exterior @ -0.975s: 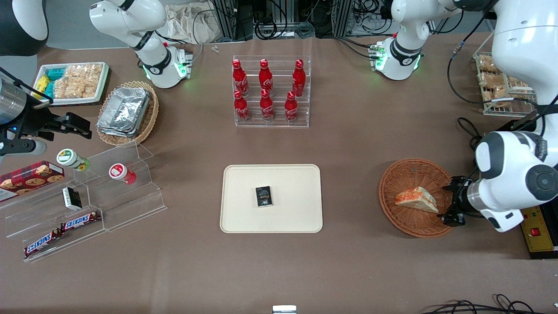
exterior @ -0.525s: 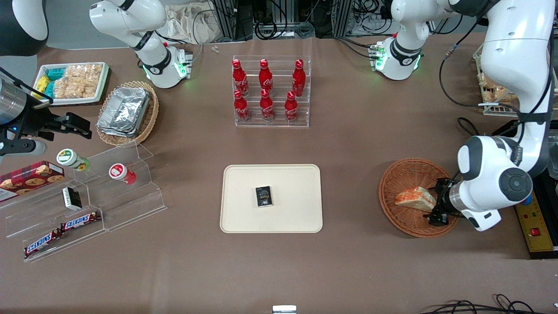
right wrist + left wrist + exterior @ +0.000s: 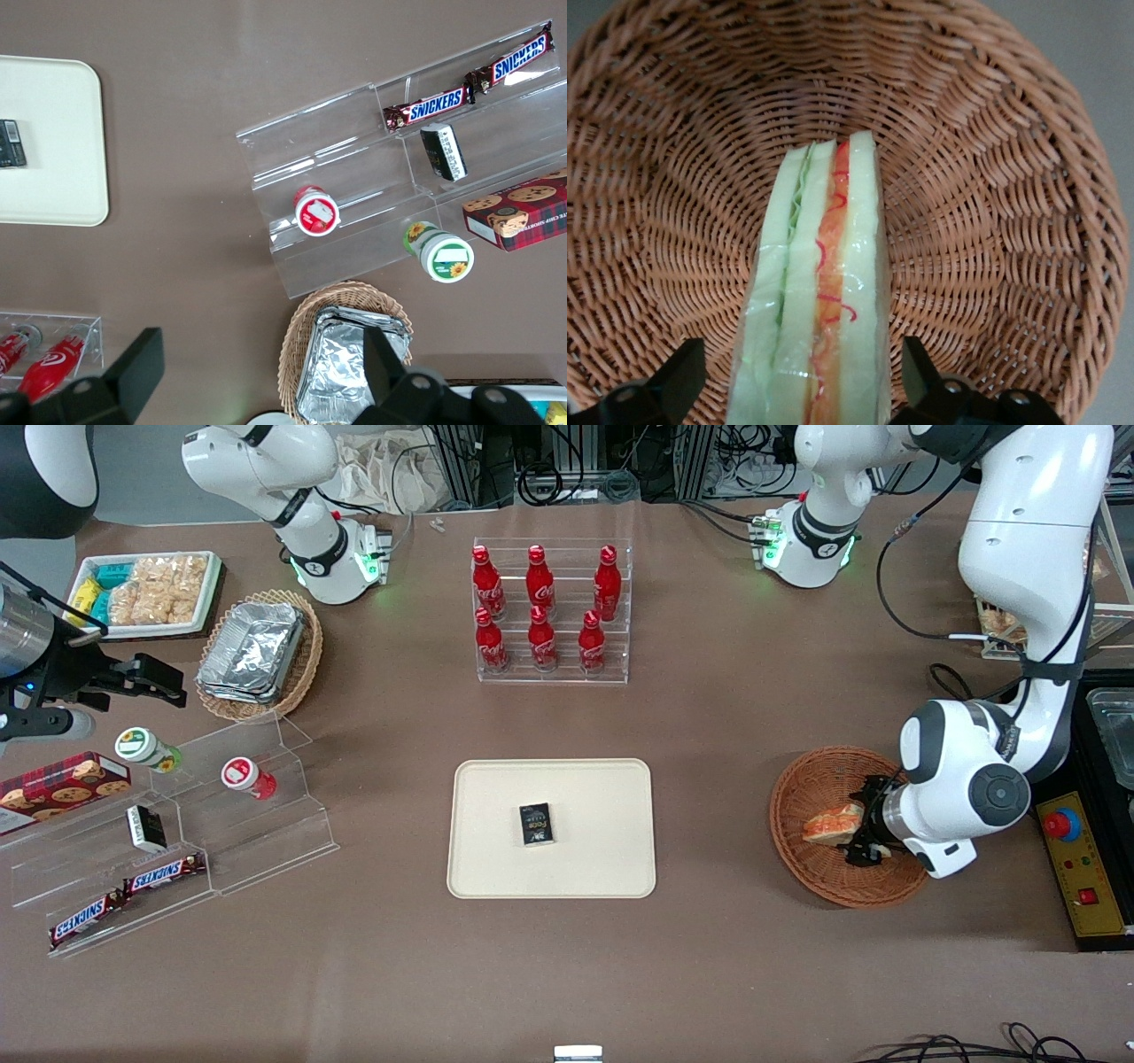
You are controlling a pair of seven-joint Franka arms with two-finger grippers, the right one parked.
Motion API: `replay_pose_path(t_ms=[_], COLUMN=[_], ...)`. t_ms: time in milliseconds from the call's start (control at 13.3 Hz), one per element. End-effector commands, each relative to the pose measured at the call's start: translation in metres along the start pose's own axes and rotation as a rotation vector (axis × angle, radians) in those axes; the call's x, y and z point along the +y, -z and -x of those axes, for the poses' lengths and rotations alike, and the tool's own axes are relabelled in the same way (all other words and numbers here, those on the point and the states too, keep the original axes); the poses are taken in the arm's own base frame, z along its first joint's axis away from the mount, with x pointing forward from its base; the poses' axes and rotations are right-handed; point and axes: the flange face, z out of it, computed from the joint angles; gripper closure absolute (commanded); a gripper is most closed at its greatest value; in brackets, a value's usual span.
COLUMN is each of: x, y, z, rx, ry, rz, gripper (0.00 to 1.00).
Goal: Place sandwich from basket to tray
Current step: 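Close the left gripper on the sandwich's edge, then lift the sandwich and carry it toward the white tray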
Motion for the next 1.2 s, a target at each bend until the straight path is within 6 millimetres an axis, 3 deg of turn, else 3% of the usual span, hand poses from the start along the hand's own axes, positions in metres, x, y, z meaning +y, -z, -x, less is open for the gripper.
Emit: replay_pose_path(t_ms=[0, 75, 150, 375, 525, 750, 900, 975, 1125], x=[0.001, 0.004, 0.01, 0.007, -0.001, 0.003, 0.015, 0.024, 0.043], y=[-0.004, 0.0, 0.008, 0.026, 0.071, 0.16, 0.203, 0.215, 0.206], z=[0.002, 0.002, 0.004, 0.005, 0.012, 0.054, 0.092, 0.11, 0.175], rx=[0.018, 0.022, 0.026, 0.041, 0.06, 0.057, 0.029, 0.021, 0.011], ry=[0.016, 0.016, 0.01, -0.067, -0.116, -0.318, -0.507, -0.595, -0.788], rz=[0.017, 0.025, 0.037, 0.008, -0.008, -0.066, -0.103, -0.081, -0.063], gripper=[0.6, 0.95, 1.0, 1.0, 1.0, 1.0, 1.0, 1.0, 1.0])
